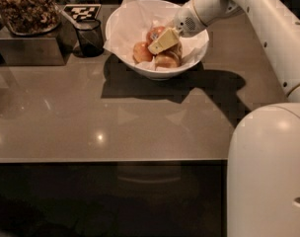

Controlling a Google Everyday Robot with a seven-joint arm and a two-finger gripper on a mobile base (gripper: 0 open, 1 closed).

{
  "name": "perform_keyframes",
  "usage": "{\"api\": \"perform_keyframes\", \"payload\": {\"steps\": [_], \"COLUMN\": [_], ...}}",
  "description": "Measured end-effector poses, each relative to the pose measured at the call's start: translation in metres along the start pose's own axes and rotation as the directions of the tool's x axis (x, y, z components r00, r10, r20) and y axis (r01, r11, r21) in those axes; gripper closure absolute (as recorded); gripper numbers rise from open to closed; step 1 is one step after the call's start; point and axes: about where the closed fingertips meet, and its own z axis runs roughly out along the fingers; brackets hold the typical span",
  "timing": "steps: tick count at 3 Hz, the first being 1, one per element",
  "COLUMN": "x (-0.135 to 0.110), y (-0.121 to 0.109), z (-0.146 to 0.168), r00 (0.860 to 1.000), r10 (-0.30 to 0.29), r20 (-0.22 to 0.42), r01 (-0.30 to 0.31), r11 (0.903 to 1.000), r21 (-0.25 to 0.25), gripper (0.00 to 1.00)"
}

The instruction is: Pick apple from white bowl

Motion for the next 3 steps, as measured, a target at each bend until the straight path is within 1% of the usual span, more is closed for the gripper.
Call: {"api": "perform_keyframes", "payload": {"steps": [1,2,3], "x": [-0.001,-0.013,-0.025], "y": [0.0,0.028,0.065], "z": [0.0,-0.015,-0.048], "r00": [1.0,0.997,0.991], "r10": [0.0,-0.008,-0.015], "r20": [0.0,0.071,0.136], "r01": [0.0,0.015,0.042], "r11": [1.0,0.9951,0.9796], "r21": [0.0,-0.098,-0.196], "gripper": [1.0,1.0,1.0]}}
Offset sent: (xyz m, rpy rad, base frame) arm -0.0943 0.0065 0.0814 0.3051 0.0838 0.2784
